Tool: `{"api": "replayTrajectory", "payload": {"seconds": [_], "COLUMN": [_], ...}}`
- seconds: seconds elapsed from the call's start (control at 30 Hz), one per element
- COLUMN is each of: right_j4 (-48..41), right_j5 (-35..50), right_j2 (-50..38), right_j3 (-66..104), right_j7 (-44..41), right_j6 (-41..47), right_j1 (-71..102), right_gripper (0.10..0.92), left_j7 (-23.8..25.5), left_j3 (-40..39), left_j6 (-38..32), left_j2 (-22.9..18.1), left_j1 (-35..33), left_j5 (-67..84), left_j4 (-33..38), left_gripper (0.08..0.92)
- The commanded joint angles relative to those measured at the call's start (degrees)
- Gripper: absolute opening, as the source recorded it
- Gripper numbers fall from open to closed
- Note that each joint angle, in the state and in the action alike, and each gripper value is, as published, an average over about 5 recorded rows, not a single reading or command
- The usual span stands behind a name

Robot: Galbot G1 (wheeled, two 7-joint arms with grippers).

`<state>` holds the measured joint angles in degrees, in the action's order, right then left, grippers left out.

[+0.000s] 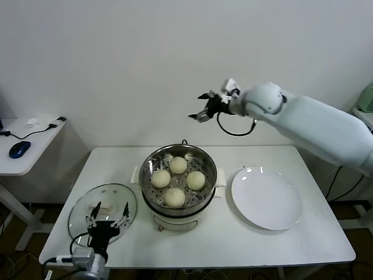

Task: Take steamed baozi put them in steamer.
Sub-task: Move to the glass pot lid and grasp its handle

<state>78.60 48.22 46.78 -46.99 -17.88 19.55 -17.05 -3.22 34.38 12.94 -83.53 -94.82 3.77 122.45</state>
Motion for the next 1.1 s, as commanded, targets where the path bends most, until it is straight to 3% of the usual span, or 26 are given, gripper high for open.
{"api": "replayTrajectory", "payload": {"seconds": [0.03, 0.2, 0.4, 0.83, 1.1], "right_j4": [6.79, 8.16, 8.33, 8.05, 11.07], "right_j5": [-13.74, -16.35, -18.90, -21.05, -21.40], "right_j2": [-15.86, -11.83, -1.73, 14.93, 19.23], "right_j3": [45.93, 67.76, 81.25, 80.97, 79.76], "right_j7": [8.99, 8.20, 5.89, 7.90, 9.97], "right_j6": [-8.44, -16.32, -26.10, -38.12, -38.22], "right_j1": [45.20, 68.94, 87.32, 100.33, 103.33], "right_gripper": [0.823, 0.823, 0.823, 0.823, 0.823], "left_j7": [-0.87, -1.14, -0.68, -1.28, -5.43], "left_j3": [0.49, 1.16, 1.01, 1.50, 1.68], "left_j6": [-0.15, 0.60, 0.30, -7.53, -12.47], "left_j2": [0.25, 0.13, 0.12, 1.02, 1.55], "left_j1": [0.12, 1.63, 3.04, 3.28, 2.25], "left_j5": [1.15, 0.24, -3.93, -15.43, -23.13], "left_j4": [0.04, -0.34, -1.07, -5.34, -8.44], "left_gripper": [0.823, 0.823, 0.823, 0.823, 0.823]}}
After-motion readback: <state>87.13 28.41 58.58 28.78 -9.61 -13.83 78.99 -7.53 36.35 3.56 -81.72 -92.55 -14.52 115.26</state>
